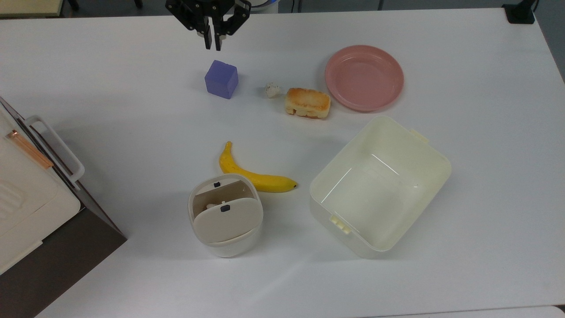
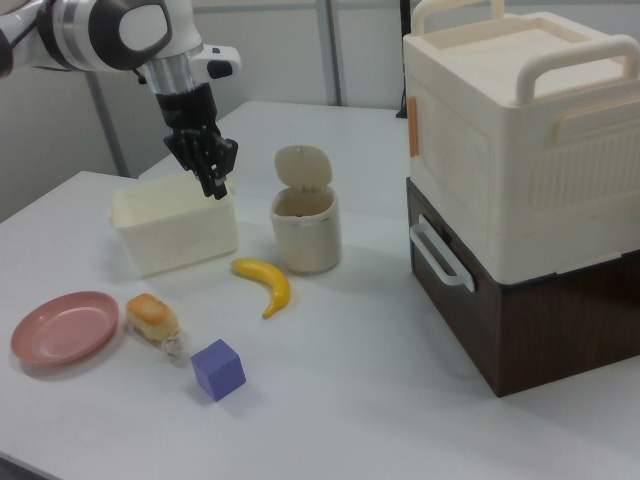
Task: Open the trash can
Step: 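Release the lid and raise the gripper away from the can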
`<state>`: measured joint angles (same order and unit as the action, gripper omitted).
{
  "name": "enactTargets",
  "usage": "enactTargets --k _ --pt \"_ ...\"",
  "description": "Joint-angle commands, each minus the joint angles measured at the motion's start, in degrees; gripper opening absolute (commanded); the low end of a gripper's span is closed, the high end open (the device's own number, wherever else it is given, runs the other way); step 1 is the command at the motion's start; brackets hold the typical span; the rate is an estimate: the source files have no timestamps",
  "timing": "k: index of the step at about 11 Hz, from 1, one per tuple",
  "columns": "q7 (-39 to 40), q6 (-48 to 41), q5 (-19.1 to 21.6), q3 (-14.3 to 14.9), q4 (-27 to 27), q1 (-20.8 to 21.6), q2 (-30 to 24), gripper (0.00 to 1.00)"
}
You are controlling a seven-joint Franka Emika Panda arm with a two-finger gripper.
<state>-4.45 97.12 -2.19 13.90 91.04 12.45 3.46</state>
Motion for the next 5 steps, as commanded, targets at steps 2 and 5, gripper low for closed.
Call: enactTargets --k 2,5 --pt "1.72 -1.4 3.07 1.74 1.94 1.35 -2.4 0.82" --pt "1.37 -2.28 2.98 1.83 2.03 1.7 -3.63 1.0"
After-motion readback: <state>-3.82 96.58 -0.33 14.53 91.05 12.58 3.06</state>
